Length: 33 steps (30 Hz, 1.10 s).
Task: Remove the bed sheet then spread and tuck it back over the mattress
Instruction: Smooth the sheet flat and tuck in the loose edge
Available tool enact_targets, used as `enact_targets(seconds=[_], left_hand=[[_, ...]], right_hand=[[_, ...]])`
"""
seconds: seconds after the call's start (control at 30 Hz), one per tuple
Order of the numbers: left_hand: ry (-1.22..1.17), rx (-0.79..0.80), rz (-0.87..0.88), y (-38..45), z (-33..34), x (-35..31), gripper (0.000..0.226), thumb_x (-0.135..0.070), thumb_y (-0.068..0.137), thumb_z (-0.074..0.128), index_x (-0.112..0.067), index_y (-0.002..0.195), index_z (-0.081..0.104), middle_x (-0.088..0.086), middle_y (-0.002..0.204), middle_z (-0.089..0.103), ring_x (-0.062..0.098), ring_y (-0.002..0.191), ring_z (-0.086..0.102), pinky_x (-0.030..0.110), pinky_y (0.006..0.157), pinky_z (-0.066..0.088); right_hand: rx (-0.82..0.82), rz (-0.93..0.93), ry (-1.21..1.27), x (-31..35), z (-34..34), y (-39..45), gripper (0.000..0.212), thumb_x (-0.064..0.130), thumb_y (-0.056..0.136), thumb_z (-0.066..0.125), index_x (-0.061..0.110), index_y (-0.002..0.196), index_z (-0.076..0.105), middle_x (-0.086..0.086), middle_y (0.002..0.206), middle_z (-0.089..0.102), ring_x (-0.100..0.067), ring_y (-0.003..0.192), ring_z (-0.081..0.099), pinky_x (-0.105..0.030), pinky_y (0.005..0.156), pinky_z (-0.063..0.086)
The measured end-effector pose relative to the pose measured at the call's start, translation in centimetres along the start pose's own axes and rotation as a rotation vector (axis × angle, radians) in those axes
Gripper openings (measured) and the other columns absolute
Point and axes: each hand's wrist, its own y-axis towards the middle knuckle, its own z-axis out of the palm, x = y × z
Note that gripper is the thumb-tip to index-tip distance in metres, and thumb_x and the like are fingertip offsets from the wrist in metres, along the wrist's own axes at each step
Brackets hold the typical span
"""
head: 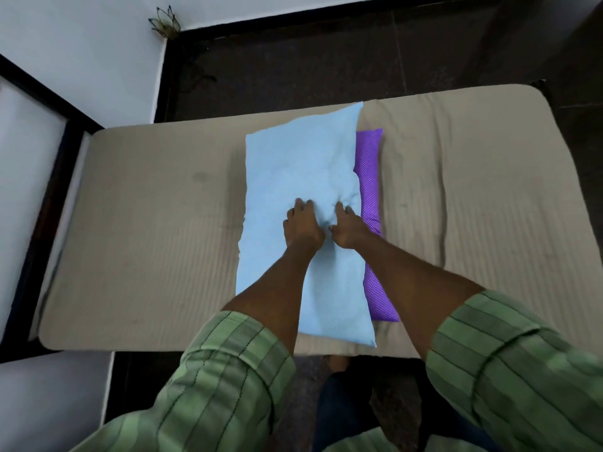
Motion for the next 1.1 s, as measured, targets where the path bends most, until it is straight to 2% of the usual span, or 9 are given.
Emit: enact_targets(seconds=[0.17, 0.3, 0.4, 0.53, 0.63, 0.73, 0.8, 1.0, 1.1], left_hand=[[-0.05, -0.06, 0.06, -0.6, 0.7, -3.0, 0.069, -0.024, 0.09, 0.072, -0.016, 0.152, 0.041, 0.011, 0.164, 0.03, 0.03, 0.148, 0.031, 0.04, 0.119, 0.031], [-0.096, -0.125, 0.206, -1.5, 2.5, -6.2, 0.049, -0.025, 0.09, 0.071, -0.016, 0.137, 0.059, 0.006, 0.145, 0.054, 0.027, 0.133, 0.049, 0.037, 0.112, 0.039], [-0.14, -0.067, 0.246, -3.1, 5.4, -9.2, 0.032, -0.019, 0.092, 0.066, -0.015, 0.123, 0.068, 0.006, 0.126, 0.065, 0.027, 0.117, 0.059, 0.04, 0.102, 0.05], [-0.17, 0.035, 0.247, -5.7, 12.0, -12.4, 0.04, -0.005, 0.082, 0.062, -0.017, 0.119, 0.072, 0.01, 0.116, 0.07, 0.031, 0.109, 0.065, 0.042, 0.097, 0.052], [-0.171, 0.106, 0.153, -8.2, 17.0, -13.4, 0.042, -0.007, 0.087, 0.058, -0.024, 0.124, 0.068, 0.004, 0.118, 0.069, 0.024, 0.104, 0.067, 0.04, 0.09, 0.056], [-0.183, 0.193, 0.112, -10.5, 22.9, -13.7, 0.033, -0.009, 0.091, 0.058, -0.022, 0.12, 0.065, 0.005, 0.111, 0.068, 0.026, 0.098, 0.067, 0.042, 0.086, 0.058], [-0.19, 0.238, 0.086, -11.7, 26.0, -14.3, 0.029, -0.009, 0.091, 0.059, -0.02, 0.117, 0.065, 0.006, 0.106, 0.07, 0.028, 0.096, 0.068, 0.042, 0.084, 0.058], [-0.108, 0.272, -0.027, -14.3, 33.4, -13.7, 0.026, -0.014, 0.093, 0.058, -0.017, 0.118, 0.067, 0.014, 0.115, 0.071, 0.036, 0.105, 0.067, 0.042, 0.086, 0.055], [-0.1, 0.222, -0.057, -15.9, 36.9, -12.4, 0.031, -0.011, 0.085, 0.061, -0.019, 0.115, 0.069, 0.011, 0.12, 0.067, 0.033, 0.11, 0.063, 0.039, 0.094, 0.052]], right_hand=[[-0.125, 0.003, -0.002, -2.3, -0.5, -1.4, 0.069, 0.036, 0.107, 0.047, 0.014, 0.163, 0.014, -0.015, 0.168, 0.017, -0.041, 0.15, 0.027, -0.052, 0.119, 0.03], [-0.245, -0.007, 0.112, -6.2, -0.2, -2.6, 0.064, 0.027, 0.1, 0.054, 0.008, 0.157, 0.031, -0.019, 0.156, 0.04, -0.042, 0.14, 0.042, -0.052, 0.115, 0.037], [-0.233, 0.048, 0.154, -10.0, 0.3, -4.0, 0.063, 0.031, 0.097, 0.054, 0.011, 0.153, 0.036, -0.017, 0.152, 0.045, -0.04, 0.135, 0.048, -0.051, 0.111, 0.042], [-0.202, 0.038, 0.145, -16.7, 2.3, -5.6, 0.064, 0.03, 0.092, 0.055, 0.007, 0.149, 0.041, -0.017, 0.147, 0.048, -0.042, 0.131, 0.05, -0.052, 0.107, 0.044], [-0.117, 0.079, 0.117, -21.5, 4.7, -6.8, 0.061, 0.025, 0.096, 0.056, 0.005, 0.152, 0.038, -0.016, 0.151, 0.046, -0.039, 0.136, 0.047, -0.049, 0.111, 0.042], [-0.033, 0.078, 0.091, -26.2, 7.4, -8.8, 0.062, 0.024, 0.097, 0.056, 0.006, 0.152, 0.036, -0.016, 0.153, 0.043, -0.037, 0.139, 0.044, -0.048, 0.113, 0.04], [0.008, 0.072, 0.032, -29.0, 8.5, -10.0, 0.065, 0.02, 0.099, 0.055, 0.007, 0.157, 0.029, -0.016, 0.16, 0.034, -0.036, 0.145, 0.036, -0.049, 0.115, 0.037], [-0.051, -0.06, -0.064, -34.5, 13.9, -10.4, 0.077, 0.012, 0.101, 0.048, 0.014, 0.165, 0.005, -0.007, 0.173, -0.003, -0.024, 0.159, -0.003, -0.045, 0.128, 0.012], [-0.118, -0.092, -0.04, -37.0, 17.3, -11.2, 0.081, 0.019, 0.1, 0.046, 0.022, 0.165, -0.003, 0.0, 0.172, -0.014, -0.015, 0.158, -0.014, -0.041, 0.129, -0.001]])
